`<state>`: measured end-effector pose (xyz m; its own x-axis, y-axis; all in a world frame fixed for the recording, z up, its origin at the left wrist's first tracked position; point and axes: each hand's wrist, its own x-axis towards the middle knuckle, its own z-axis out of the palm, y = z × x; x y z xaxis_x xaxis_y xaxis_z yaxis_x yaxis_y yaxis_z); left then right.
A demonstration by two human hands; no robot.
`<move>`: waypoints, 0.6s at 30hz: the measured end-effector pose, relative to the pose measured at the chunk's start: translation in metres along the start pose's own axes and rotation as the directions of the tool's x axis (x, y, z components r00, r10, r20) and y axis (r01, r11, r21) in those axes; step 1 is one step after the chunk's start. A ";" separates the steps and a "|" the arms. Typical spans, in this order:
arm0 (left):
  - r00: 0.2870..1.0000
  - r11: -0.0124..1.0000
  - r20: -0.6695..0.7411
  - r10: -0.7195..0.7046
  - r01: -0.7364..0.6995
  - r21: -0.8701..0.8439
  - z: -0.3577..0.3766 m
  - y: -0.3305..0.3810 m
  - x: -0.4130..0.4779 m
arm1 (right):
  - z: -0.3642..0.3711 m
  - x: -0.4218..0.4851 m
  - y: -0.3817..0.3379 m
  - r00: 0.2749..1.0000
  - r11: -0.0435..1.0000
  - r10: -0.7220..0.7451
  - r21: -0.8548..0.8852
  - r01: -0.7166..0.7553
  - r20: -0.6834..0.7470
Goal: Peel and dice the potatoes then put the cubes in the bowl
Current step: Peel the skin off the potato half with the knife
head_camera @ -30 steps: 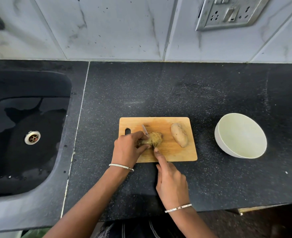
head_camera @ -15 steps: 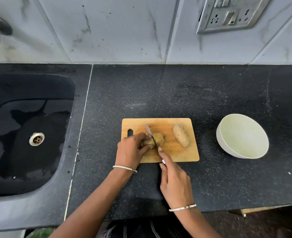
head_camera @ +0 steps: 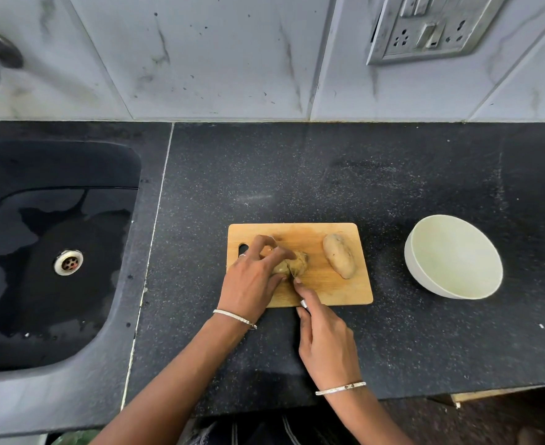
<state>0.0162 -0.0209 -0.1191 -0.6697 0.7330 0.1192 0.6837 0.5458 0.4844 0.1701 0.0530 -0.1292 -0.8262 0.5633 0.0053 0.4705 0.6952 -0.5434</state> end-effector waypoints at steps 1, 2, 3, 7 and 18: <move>1.000 1.000 0.006 0.012 -0.012 0.006 0.000 0.000 0.001 | 0.000 0.000 0.000 1.000 1.000 0.002 -0.001 -0.002 0.001; 1.000 1.000 0.010 0.022 -0.022 0.008 0.000 -0.001 0.002 | 0.000 0.000 -0.001 1.000 1.000 0.002 -0.003 -0.002 0.001; 0.999 0.999 0.012 0.033 -0.033 0.009 0.001 -0.001 0.002 | 0.000 0.000 -0.001 1.000 1.000 0.001 -0.005 -0.001 -0.001; 0.997 0.997 0.008 0.071 -0.071 -0.017 0.001 -0.005 0.005 | 0.000 -0.001 0.000 1.000 1.000 -0.004 -0.006 0.004 0.001; 0.987 0.987 0.000 0.158 -0.158 0.013 0.004 -0.011 0.006 | -0.001 -0.003 0.002 1.000 1.000 -0.011 -0.021 0.011 -0.002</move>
<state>0.0059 -0.0207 -0.1271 -0.5531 0.8102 0.1943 0.7848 0.4284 0.4478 0.1736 0.0531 -0.1293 -0.8306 0.5568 0.0129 0.4680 0.7103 -0.5258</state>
